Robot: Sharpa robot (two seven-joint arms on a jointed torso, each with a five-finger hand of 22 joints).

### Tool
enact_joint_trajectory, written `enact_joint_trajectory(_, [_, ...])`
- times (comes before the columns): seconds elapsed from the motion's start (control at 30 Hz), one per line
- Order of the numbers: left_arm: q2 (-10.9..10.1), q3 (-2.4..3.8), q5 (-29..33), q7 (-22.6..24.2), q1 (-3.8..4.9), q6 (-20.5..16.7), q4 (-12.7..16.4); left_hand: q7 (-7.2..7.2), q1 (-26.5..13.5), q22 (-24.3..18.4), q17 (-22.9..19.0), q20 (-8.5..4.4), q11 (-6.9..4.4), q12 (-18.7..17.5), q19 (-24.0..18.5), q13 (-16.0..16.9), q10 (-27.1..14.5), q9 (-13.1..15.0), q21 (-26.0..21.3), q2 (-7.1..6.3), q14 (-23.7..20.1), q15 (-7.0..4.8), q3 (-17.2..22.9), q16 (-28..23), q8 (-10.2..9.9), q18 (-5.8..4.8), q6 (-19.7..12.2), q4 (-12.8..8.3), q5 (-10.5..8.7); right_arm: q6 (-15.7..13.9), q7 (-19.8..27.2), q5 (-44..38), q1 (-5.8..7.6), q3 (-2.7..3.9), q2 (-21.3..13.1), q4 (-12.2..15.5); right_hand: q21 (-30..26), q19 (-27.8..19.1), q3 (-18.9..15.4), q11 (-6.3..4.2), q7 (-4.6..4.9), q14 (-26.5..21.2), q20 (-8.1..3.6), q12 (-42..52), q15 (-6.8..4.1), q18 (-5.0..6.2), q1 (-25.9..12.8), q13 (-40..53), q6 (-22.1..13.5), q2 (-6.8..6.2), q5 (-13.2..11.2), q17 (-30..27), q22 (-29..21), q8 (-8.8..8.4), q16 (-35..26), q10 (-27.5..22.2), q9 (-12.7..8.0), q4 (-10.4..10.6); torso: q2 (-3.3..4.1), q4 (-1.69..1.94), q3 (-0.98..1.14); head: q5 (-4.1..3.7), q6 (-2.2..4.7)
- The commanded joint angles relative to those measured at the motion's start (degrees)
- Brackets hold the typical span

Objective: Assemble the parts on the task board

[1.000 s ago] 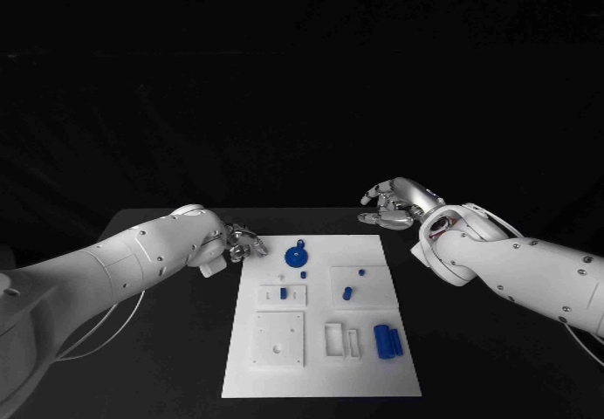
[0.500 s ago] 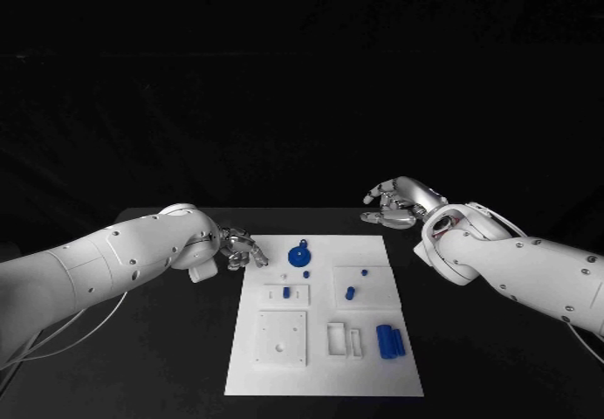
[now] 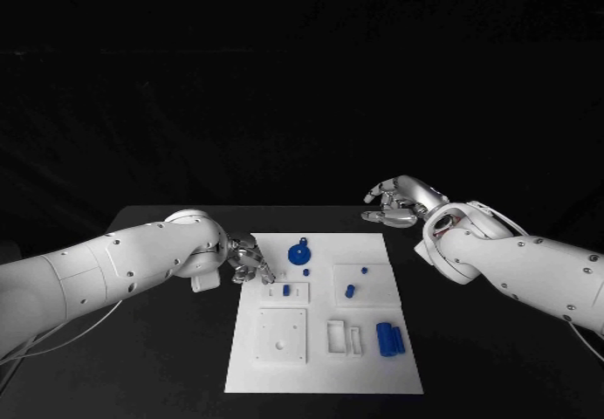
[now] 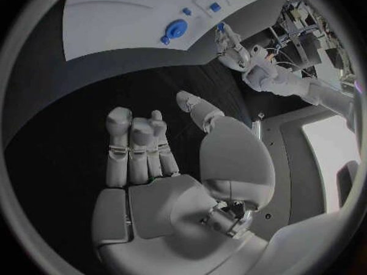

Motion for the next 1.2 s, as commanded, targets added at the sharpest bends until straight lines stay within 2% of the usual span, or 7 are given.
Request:
enact_joint_trajectory(0.03, [-0.72,-0.56,-2.01,-2.21,0.04,-6.00,2.13,0.60,-0.90,0.55,-0.08,-6.33,-0.64,0.17,0.51,-0.09,1.15,-0.02,0.13,0.43,1.51,-1.23,2.94,0.23,0.87,-0.92,1.15,0.55,-0.12,0.71,0.24,-0.41,-0.04,0.02,-0.19,0.17,-0.33,0.10,0.17,0.12,0.34,0.00,-0.39,0.20,-0.08,3.91,0.56,-0.08,0.03,-0.02,0.33,0.08,0.77,0.10,-0.37,-0.48,-0.07,0.19,0.01,0.02,0.08,-0.04,-0.38])
enact_joint_trajectory(0.27, [-2.37,-2.47,-2.84,-3.04,-0.06,-11.30,5.60,0.40,-3.19,0.66,-0.13,-6.53,-0.83,0.34,1.03,-0.14,1.67,-0.05,0.40,0.99,2.00,-1.41,3.70,0.46,1.12,-0.87,1.66,0.96,-0.25,0.69,0.23,-0.41,-0.05,0.02,-0.35,0.23,-0.34,0.10,0.20,0.11,0.34,0.00,-0.38,0.22,-0.08,3.91,0.60,-0.10,0.03,-0.01,0.44,0.08,0.78,0.10,-0.37,-0.49,-0.08,0.19,-0.03,0.05,0.12,-0.06,-0.76])
enact_joint_trajectory(0.57, [-3.69,-4.01,-2.31,-2.43,-0.29,-15.51,8.49,0.25,-5.10,0.68,-0.16,-6.61,-0.95,0.32,1.13,-0.22,1.89,-0.14,0.43,1.46,2.21,-1.49,3.88,0.53,1.21,-0.85,1.98,1.70,-0.29,0.63,0.24,-0.41,-0.05,0.01,-0.38,0.20,-0.35,0.10,0.25,0.12,0.34,-0.01,-0.37,0.25,-0.08,3.91,0.65,-0.15,0.04,-0.02,0.74,0.08,0.79,0.10,-0.38,-0.51,-0.08,0.18,-0.03,0.07,0.07,0.04,-0.85])
enact_joint_trajectory(0.67, [-3.70,-4.19,-2.12,-2.40,-0.42,-15.91,8.78,0.12,-7.03,0.68,-0.17,-6.62,-1.09,0.32,1.26,-0.28,2.17,-0.18,0.46,1.71,2.42,-1.56,3.71,0.62,1.41,-0.89,2.56,2.80,-0.23,0.62,0.24,-0.41,-0.07,0.01,-0.37,0.21,-0.36,0.10,0.26,0.12,0.34,0.00,-0.37,0.26,-0.08,3.91,0.65,-0.16,0.05,-0.01,0.82,0.08,0.79,0.11,-0.38,-0.51,-0.08,0.18,0.00,0.08,0.02,0.02,-0.87])
enact_joint_trajectory(0.8, [-3.80,-4.42,-2.09,-2.42,-0.76,-17.63,9.33,-0.10,-8.57,0.76,-0.20,-6.85,-1.29,0.22,1.44,-0.38,2.46,-0.36,0.59,1.71,2.65,-1.76,4.50,0.72,1.50,-0.72,3.07,2.80,-0.14,0.60,0.25,-0.41,-0.09,0.01,-0.42,0.24,-0.36,0.10,0.28,0.12,0.34,0.00,-0.36,0.28,-0.08,3.91,0.66,-0.18,0.05,0.01,0.94,0.08,0.80,0.10,-0.38,-0.52,-0.09,0.19,-0.01,0.05,0.01,0.06,-0.93])
enact_joint_trajectory(1.13, [-3.91,-4.43,-2.08,-2.26,-1.86,-20.73,10.37,-0.50,-10.66,0.83,-0.12,-7.15,-1.72,0.42,2.08,-0.39,3.44,-0.62,1.02,1.87,3.46,-2.15,5.95,1.17,1.75,-0.53,4.07,2.49,-0.11,0.59,0.26,-0.41,-0.09,0.01,-0.48,0.25,-0.37,0.10,0.28,0.13,0.35,-0.01,-0.35,0.32,-0.07,3.91,0.63,-0.24,0.04,-0.02,1.28,0.09,0.81,0.10,-0.38,-0.54,-0.10,0.22,0.04,0.01,0.01,-0.03,-1.16])
enact_joint_trajectory(1.2, [-3.98,-4.43,-2.09,-2.31,-1.90,-20.43,10.60,-0.69,-10.42,0.75,-0.11,-7.37,-1.95,0.47,2.51,-0.40,3.90,-0.74,1.13,0.63,3.88,-2.40,8.65,1.31,1.85,-0.34,4.52,2.90,-1.05,0.61,0.25,-0.42,-0.09,0.01,-0.52,0.24,-0.37,0.11,0.29,0.13,0.35,0.00,-0.34,0.33,-0.07,3.91,0.64,-0.25,0.04,-0.01,1.35,0.09,0.82,0.10,-0.38,-0.55,-0.10,0.22,0.02,0.01,0.02,-0.05,-1.23])
